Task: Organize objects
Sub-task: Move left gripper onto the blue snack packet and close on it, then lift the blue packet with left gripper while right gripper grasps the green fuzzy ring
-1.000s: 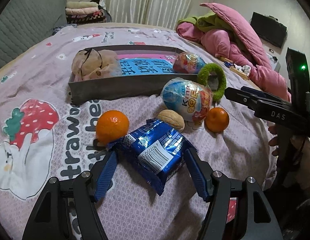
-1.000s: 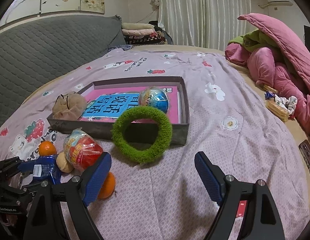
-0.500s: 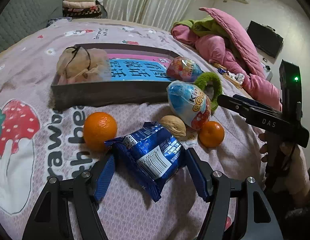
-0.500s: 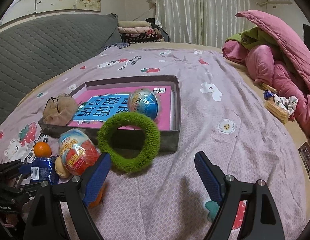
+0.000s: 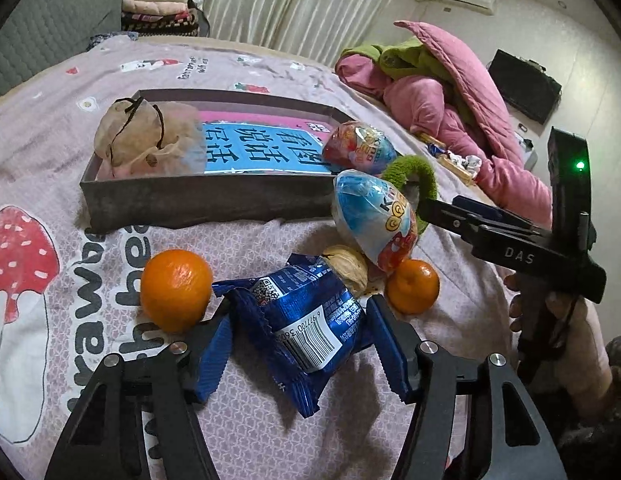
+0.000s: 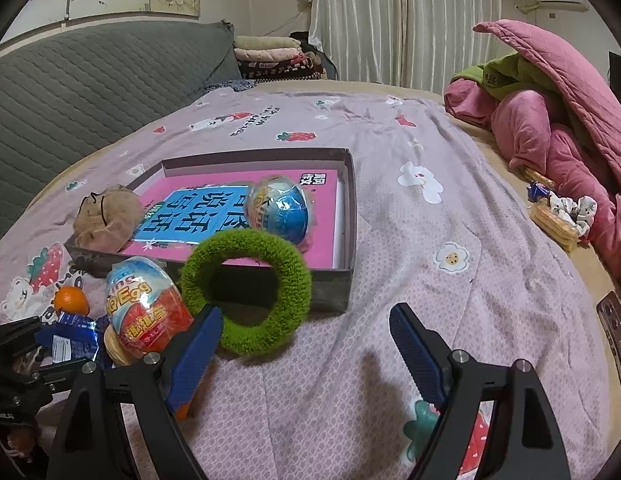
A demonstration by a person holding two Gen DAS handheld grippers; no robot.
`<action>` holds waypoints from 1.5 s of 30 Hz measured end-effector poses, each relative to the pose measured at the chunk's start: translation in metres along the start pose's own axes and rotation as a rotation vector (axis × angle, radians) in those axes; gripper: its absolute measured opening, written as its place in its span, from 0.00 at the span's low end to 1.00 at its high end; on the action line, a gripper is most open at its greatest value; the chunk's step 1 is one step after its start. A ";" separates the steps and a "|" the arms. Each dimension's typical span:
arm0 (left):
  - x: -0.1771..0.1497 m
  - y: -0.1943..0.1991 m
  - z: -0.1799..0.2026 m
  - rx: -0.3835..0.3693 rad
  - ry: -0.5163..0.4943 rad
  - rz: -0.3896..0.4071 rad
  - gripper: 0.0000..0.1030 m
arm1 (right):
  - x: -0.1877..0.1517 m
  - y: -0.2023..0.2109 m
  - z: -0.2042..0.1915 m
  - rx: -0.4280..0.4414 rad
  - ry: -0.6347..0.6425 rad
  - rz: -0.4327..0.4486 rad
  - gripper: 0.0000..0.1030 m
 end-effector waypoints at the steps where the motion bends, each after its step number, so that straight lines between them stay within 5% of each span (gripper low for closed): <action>1: 0.000 0.001 0.000 -0.003 -0.001 0.001 0.62 | 0.000 -0.001 0.000 0.000 0.000 0.000 0.83; 6: -0.001 0.001 0.004 -0.001 -0.013 0.003 0.60 | 0.001 -0.003 -0.001 0.000 0.007 -0.005 0.83; 19: -0.001 0.005 0.005 -0.005 -0.009 0.007 0.52 | -0.001 -0.010 0.001 0.056 -0.027 -0.021 0.21; 23: -0.002 0.007 0.004 -0.012 0.014 0.008 0.51 | -0.002 -0.008 -0.002 0.054 -0.016 -0.010 0.18; 25: -0.001 0.009 0.004 -0.007 0.016 0.019 0.36 | -0.001 -0.006 -0.002 0.051 -0.014 0.002 0.17; 45: 0.003 0.025 0.008 -0.029 0.005 0.074 0.31 | 0.016 0.020 -0.002 0.051 0.000 0.134 0.15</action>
Point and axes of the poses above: each gripper's, at about its wrist camera, not at the fingertips, and y roughly against the way its jaws point, z to its right, x to its top, the point moved 5 cm from there along -y, roughly the way its jaws point, and after that the axes turned 7 degrees about z, right-handed, at the moved point
